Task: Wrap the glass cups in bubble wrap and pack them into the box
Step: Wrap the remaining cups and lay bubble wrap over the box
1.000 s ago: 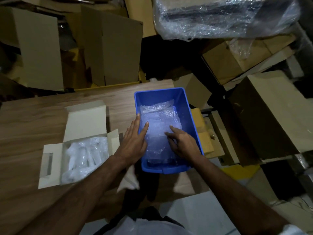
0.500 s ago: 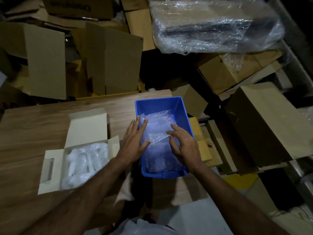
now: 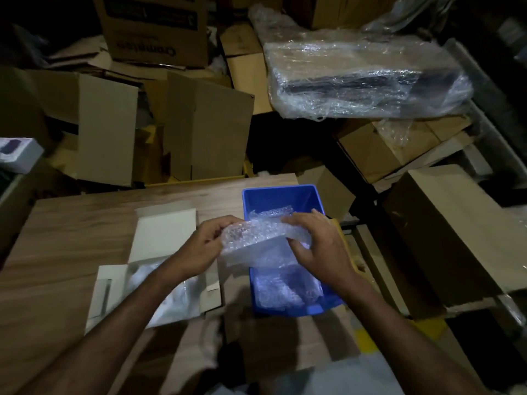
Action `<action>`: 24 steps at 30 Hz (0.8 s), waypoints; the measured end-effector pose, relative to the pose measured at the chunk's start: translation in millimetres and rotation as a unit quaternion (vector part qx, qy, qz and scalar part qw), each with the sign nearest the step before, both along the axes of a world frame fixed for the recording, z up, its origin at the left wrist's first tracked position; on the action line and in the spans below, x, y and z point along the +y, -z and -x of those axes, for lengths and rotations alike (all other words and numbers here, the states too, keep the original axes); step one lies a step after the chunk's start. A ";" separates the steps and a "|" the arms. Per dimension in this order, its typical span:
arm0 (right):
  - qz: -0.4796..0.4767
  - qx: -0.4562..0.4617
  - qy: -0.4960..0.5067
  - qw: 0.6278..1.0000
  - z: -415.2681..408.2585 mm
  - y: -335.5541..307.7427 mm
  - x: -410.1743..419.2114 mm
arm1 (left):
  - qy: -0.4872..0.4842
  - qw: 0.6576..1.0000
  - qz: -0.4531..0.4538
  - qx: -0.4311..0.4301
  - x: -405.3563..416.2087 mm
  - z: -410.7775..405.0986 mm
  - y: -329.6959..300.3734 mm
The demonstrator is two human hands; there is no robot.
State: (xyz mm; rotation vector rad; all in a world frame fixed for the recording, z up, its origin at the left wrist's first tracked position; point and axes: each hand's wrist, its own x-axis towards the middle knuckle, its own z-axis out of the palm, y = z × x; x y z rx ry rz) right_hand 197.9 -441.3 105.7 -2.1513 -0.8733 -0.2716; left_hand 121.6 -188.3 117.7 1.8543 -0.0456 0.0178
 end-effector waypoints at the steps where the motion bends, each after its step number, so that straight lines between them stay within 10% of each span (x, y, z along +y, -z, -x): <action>1: -0.032 0.044 -0.020 0.998 -0.3 -10.2 7.1 | -0.024 0.999 0.025 0.009 6.2 5.8 -6.0; 6: -0.181 0.305 -0.054 0.933 -2.2 -46.1 62.7 | -0.175 0.967 0.167 0.078 36.4 35.2 -21.1; 12: -0.226 0.692 -0.124 0.674 24.5 -28.5 103.0 | -0.286 0.854 0.392 0.188 70.0 62.9 -20.4; 20: -0.207 0.751 -0.083 0.621 93.8 -8.0 157.0 | -0.288 0.789 0.469 0.274 97.0 130.0 6.5; 24: -0.208 0.723 -0.042 0.657 114.4 5.8 165.9 | -0.353 0.772 0.443 0.289 102.2 149.1 13.7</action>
